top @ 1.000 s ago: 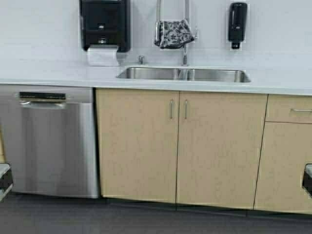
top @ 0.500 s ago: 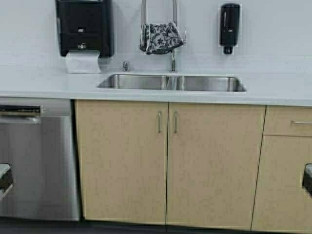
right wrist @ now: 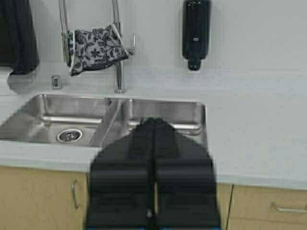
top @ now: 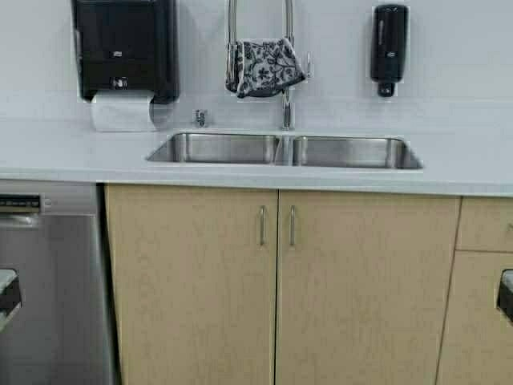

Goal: Get the cloth and wipe up the spill under the wine glass

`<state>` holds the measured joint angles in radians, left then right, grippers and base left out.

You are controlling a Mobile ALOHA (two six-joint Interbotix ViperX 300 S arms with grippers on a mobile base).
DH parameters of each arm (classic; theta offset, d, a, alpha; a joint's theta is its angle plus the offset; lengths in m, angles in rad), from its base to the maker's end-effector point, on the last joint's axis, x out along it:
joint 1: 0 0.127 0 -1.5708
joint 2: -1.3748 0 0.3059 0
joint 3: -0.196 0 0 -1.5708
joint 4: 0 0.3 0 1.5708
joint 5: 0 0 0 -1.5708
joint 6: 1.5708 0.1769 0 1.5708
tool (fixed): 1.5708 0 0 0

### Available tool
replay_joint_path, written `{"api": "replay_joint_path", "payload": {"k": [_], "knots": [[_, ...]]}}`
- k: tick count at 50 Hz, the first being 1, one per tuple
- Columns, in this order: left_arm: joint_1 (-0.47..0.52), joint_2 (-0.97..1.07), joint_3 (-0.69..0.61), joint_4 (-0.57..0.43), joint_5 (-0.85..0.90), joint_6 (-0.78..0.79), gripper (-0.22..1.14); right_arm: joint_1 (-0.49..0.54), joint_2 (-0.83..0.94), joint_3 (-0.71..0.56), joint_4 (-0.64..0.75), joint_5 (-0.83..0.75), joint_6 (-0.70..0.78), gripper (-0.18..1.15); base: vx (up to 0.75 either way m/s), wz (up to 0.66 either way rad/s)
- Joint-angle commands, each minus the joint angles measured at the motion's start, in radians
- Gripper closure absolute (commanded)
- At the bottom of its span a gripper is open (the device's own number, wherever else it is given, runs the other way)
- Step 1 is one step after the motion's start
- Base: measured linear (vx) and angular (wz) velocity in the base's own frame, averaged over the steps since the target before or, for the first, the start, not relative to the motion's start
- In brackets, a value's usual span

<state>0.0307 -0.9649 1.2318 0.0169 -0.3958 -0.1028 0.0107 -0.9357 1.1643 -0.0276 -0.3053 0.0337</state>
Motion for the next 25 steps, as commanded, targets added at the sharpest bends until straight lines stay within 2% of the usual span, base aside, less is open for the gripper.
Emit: {"api": "replay_joint_path", "payload": {"k": [1,10,25], "knots": [[0.002,0.003,-0.008,0.02,-0.008,0.0,0.89,0.002,0.005,-0.037,0.0,0.012,0.003,0.91,0.37,0.05],[0.002,-0.002,0.006,0.035,-0.008,-0.011,0.89,0.003,-0.008,-0.037,0.0,0.04,0.015,0.91,0.37,0.03],[0.002,-0.015,0.014,0.037,-0.008,-0.017,0.89,0.075,-0.009,-0.058,0.0,0.051,0.035,0.91,0.34,-0.02]]}}
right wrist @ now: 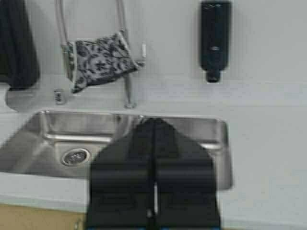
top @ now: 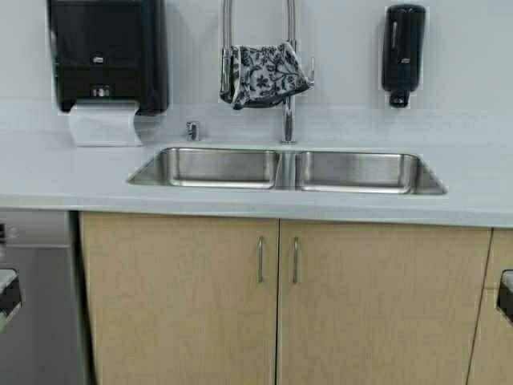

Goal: Get the cloth and wipe up the spill under the wine glass

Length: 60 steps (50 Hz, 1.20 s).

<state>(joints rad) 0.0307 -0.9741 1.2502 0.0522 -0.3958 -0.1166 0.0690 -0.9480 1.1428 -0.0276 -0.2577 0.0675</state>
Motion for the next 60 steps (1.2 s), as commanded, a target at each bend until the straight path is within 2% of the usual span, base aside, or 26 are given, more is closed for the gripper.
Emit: {"api": "replay_joint_path", "payload": {"k": [1,6,20,38,49,60], "knots": [[0.002,-0.009,-0.005,0.002,-0.008,-0.002,0.89,0.02,0.003,-0.038,0.0,0.003,0.002,0.91,0.33,-0.04],[0.002,-0.028,0.003,0.002,-0.005,0.005,0.89,0.051,0.017,-0.058,0.0,0.005,0.002,0.91,0.34,-0.05],[0.002,-0.094,0.012,0.002,0.071,0.005,0.89,0.224,0.138,-0.127,0.0,-0.026,-0.003,0.91,0.32,-0.03],[0.002,-0.16,0.028,0.0,0.094,0.02,0.89,0.281,0.314,-0.196,-0.028,-0.058,-0.003,0.91,0.29,-0.01],[0.002,-0.16,0.028,-0.002,0.094,0.015,0.89,0.367,0.474,-0.25,-0.049,-0.163,-0.005,0.91,0.27,0.02],[0.0,-0.13,0.017,-0.002,0.084,0.006,0.89,0.38,0.646,-0.253,-0.049,-0.316,0.002,0.91,0.26,0.05]]}}
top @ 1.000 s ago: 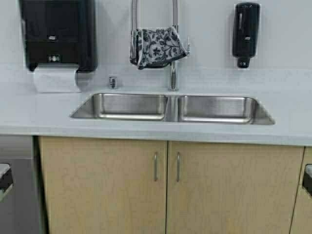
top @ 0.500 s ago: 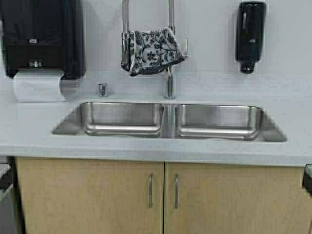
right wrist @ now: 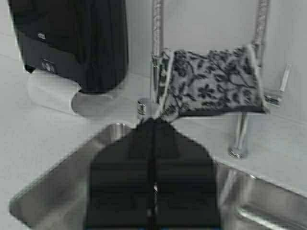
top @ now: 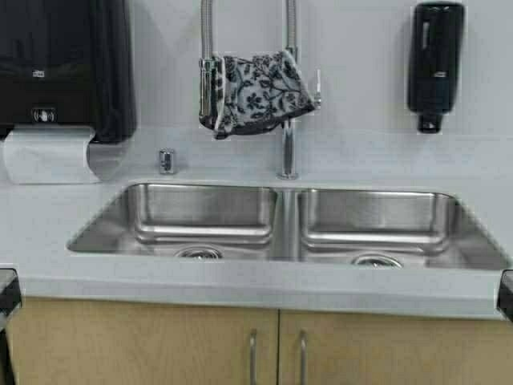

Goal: Get the cloth and wipe up the spill under the wine glass

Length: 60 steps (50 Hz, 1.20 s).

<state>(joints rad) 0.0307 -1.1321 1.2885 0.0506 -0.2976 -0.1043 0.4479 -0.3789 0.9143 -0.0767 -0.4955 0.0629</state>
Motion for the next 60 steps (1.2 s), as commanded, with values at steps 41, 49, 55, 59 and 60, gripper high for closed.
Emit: {"api": "replay_joint_path", "payload": {"k": [41,49,55,59,60], "knots": [[0.0,0.052,-0.021,0.002,-0.037,-0.021,0.89,0.067,0.681,-0.192,0.0,-0.463,0.189,-0.05,0.21,0.06],[0.0,0.049,-0.02,0.002,-0.037,-0.023,0.89,0.067,0.75,-0.225,-0.002,-0.503,0.198,-0.05,0.16,0.04],[0.0,0.043,-0.02,0.002,-0.037,-0.025,0.89,0.067,0.788,-0.247,-0.002,-0.506,0.198,-0.05,0.14,0.02],[0.0,0.041,-0.017,0.002,-0.035,-0.025,0.89,0.067,0.81,-0.265,-0.002,-0.508,0.199,-0.05,0.13,0.01],[0.0,0.041,-0.017,0.002,-0.037,-0.025,0.89,0.067,0.815,-0.272,-0.002,-0.508,0.199,-0.05,0.12,0.01]]}}
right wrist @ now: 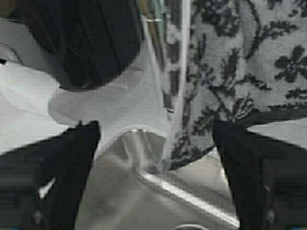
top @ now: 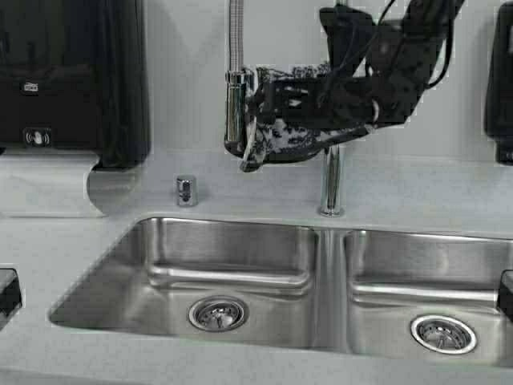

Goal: Get the cloth and wipe up the spill under the wine glass

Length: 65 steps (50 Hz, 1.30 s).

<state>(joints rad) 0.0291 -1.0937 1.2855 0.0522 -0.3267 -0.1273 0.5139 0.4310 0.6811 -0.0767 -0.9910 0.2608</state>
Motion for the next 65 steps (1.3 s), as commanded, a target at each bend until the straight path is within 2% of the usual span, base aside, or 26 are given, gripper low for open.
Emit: {"api": "replay_joint_path", "payload": {"k": [1,21,38,41,44,52,56,60,65], "knots": [[0.002,0.002,-0.012,0.0,-0.006,-0.002,0.89,0.002,0.009,-0.043,-0.002,-0.011,0.0,-0.05,0.11,0.01],[0.002,-0.002,-0.011,0.0,-0.008,0.0,0.89,0.002,0.127,-0.17,-0.006,-0.012,-0.002,-0.04,0.07,0.01],[0.002,-0.002,-0.011,0.0,-0.005,0.006,0.89,0.002,0.158,-0.207,-0.006,-0.011,-0.006,-0.02,0.02,0.01],[0.002,-0.002,-0.009,0.0,-0.003,0.006,0.89,0.002,0.16,-0.212,-0.006,-0.012,-0.011,0.05,0.0,0.0],[0.002,-0.002,-0.009,0.0,-0.003,0.006,0.89,0.002,0.164,-0.213,-0.005,-0.012,-0.018,0.17,0.0,0.0],[0.002,-0.002,-0.009,0.0,-0.003,0.006,0.89,0.002,0.164,-0.215,0.0,-0.011,-0.044,0.63,-0.01,0.0],[0.002,-0.002,-0.009,0.0,-0.003,0.006,0.89,0.0,0.156,-0.209,0.002,-0.012,-0.046,0.8,-0.01,-0.01],[0.002,-0.002,-0.009,-0.002,-0.003,0.003,0.89,0.002,0.132,-0.192,0.002,-0.012,-0.046,0.89,-0.01,-0.01],[0.002,-0.005,-0.006,0.0,-0.003,0.002,0.89,0.0,0.06,-0.155,0.005,-0.012,-0.048,0.9,-0.01,0.0]]}}
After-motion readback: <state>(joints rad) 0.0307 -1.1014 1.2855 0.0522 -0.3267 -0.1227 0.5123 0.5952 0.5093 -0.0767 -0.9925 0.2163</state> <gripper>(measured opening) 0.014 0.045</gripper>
